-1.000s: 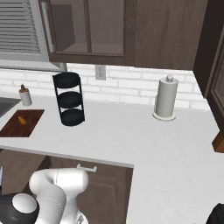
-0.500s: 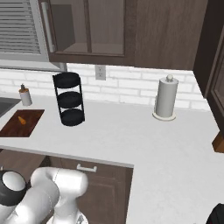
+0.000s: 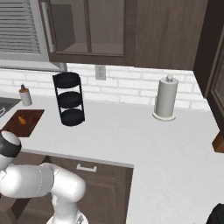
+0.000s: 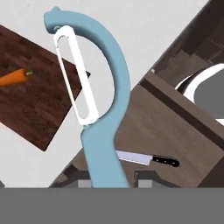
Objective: Place the appropriate cutting tool for cutting the carrot skin on the cutting board.
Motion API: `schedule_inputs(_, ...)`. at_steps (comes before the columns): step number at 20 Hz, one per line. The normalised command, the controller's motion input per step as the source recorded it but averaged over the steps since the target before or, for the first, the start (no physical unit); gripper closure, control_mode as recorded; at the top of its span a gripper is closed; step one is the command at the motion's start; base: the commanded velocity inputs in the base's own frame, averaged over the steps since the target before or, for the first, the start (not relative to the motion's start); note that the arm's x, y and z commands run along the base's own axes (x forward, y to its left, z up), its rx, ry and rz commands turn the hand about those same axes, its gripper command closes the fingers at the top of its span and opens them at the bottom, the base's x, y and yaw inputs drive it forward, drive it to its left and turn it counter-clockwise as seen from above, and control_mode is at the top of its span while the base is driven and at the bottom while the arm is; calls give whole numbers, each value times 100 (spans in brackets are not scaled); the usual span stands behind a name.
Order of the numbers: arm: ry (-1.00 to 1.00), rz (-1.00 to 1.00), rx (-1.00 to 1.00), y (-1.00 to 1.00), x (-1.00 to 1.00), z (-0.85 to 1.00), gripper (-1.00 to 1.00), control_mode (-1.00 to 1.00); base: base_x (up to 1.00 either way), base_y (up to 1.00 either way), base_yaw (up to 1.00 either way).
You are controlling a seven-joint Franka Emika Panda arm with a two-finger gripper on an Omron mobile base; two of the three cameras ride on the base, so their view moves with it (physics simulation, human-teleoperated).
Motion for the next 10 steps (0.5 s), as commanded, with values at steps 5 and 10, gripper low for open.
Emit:
schedule_inputs(5, 15, -1, 0, 10, 74, -28, 100, -100, 0, 0, 0)
schedule_inputs(10, 10, 0, 0, 8, 59, -62, 100, -100, 0, 0, 0)
